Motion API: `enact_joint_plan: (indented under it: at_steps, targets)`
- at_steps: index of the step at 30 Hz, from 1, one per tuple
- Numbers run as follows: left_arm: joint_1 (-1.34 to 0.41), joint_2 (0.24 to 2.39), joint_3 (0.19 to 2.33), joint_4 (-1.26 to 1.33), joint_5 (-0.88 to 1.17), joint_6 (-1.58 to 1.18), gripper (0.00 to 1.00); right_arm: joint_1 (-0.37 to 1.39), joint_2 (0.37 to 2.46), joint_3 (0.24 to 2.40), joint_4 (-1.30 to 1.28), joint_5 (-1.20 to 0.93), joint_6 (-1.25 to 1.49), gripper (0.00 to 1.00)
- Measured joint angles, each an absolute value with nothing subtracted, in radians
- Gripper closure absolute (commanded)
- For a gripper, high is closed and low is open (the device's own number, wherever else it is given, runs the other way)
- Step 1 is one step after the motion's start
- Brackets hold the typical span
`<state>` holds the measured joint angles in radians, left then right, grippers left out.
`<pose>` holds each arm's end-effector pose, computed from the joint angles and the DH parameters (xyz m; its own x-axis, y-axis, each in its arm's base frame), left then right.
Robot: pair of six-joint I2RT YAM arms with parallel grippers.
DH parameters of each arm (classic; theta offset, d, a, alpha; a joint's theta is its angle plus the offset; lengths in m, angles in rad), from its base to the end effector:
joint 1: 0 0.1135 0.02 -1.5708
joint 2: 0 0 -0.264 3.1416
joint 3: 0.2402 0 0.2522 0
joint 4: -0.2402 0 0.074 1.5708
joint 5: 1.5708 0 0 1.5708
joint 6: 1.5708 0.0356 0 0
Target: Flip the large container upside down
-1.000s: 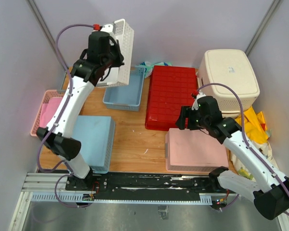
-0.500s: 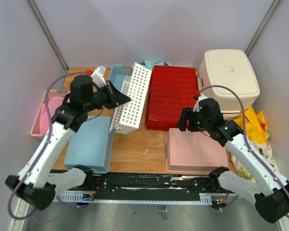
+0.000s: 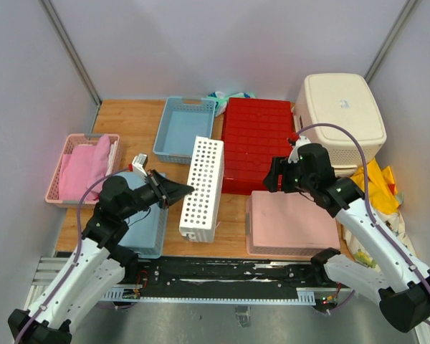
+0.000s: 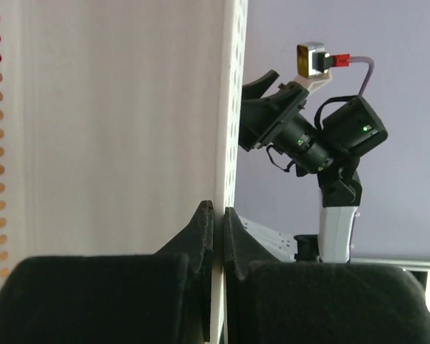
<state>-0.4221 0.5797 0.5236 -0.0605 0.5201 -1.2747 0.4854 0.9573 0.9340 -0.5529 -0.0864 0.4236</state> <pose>0.1307 -0.0781 0.2921 -0.8017 -0.5498 -0.2345 0.1336 0.2176 -0.9669 0.1809 0.0989 0.3240 -0.6567 0.1166 -0.7451 -0.2840 0.8770 0.3875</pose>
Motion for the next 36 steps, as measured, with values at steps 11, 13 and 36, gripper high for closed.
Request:
enact_joint_plan:
  at_steps: [11,13,36]
  targets:
    - [-0.422,0.314,0.367,-0.095,0.391,-1.432,1.00,0.484,0.957,0.934,-0.553,-0.089,0.419,0.32]
    - [-0.422,0.262,0.330,-0.138,0.360,-1.464,0.99,0.484,0.957,0.934,-0.553,-0.093,0.419,0.32]
    - [-0.422,0.160,0.527,-0.795,-0.103,-1.406,0.46,0.725,1.143,0.884,-0.351,-0.352,0.527,0.32]
